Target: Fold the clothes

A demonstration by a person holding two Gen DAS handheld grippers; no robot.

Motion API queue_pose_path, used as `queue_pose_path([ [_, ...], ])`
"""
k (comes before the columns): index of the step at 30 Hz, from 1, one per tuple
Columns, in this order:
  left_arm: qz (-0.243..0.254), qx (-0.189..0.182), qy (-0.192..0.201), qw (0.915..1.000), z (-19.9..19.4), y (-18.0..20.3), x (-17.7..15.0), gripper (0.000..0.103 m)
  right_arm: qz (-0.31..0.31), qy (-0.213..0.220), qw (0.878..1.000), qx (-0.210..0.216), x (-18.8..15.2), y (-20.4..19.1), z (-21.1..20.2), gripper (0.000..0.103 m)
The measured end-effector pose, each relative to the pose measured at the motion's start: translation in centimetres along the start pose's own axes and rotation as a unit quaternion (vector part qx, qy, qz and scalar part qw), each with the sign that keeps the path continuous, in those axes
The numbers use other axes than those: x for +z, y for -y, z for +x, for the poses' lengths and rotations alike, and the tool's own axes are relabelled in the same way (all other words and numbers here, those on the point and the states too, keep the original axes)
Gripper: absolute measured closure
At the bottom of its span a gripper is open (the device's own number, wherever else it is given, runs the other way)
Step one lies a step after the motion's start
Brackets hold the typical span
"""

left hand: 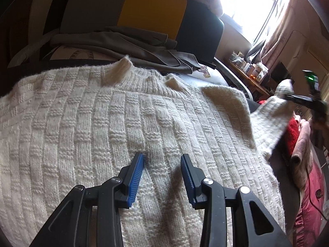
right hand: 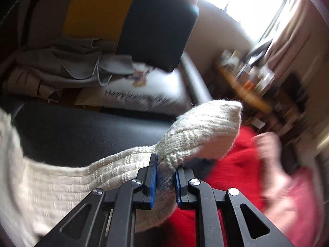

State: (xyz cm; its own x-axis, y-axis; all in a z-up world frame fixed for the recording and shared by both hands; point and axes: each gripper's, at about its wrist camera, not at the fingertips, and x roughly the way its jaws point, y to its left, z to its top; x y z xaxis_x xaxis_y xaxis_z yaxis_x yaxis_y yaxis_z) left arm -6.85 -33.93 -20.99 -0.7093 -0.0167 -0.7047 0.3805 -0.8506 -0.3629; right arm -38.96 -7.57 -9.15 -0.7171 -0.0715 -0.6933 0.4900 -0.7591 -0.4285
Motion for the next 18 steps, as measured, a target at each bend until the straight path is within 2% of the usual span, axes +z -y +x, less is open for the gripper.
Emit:
queue_pose_path([
  [4,0.011,0.015,0.000,0.9998,0.0,0.6,-0.2,0.066,-0.031,0.027,0.996,-0.075,-1.9,0.4,-5.5,0.088],
  [7,0.025,0.030,0.000,0.9992,0.1,1.0,-0.2,0.065,-0.017,0.014,0.994,-0.102,-4.2,0.7,-6.7,0.087],
  [9,0.033,0.039,-0.003,0.9987,0.2,1.3,-0.2,0.065,-0.003,-0.010,0.993,-0.113,-6.0,1.2,-6.5,0.080],
  [11,0.050,0.054,-0.015,0.9972,0.2,1.9,0.0,0.065,0.016,-0.051,0.992,-0.117,-8.2,2.0,-5.1,0.047],
  [12,0.061,0.064,-0.024,0.9958,0.2,2.3,0.2,0.065,0.030,-0.066,0.990,-0.119,-9.4,2.6,-4.6,0.041],
  [14,0.073,0.075,-0.026,0.9942,0.0,3.2,1.0,0.065,0.061,-0.078,0.989,-0.114,-11.2,3.8,-4.7,0.041],
  [16,0.081,0.052,-0.008,0.9953,-0.4,4.5,2.2,0.065,0.096,-0.041,0.990,-0.094,-12.1,4.6,-6.9,0.039],
  [18,0.102,0.041,-0.002,0.9939,0.0,6.4,3.4,0.064,0.097,-0.002,0.995,-0.029,-11.8,3.4,-8.8,0.026],
])
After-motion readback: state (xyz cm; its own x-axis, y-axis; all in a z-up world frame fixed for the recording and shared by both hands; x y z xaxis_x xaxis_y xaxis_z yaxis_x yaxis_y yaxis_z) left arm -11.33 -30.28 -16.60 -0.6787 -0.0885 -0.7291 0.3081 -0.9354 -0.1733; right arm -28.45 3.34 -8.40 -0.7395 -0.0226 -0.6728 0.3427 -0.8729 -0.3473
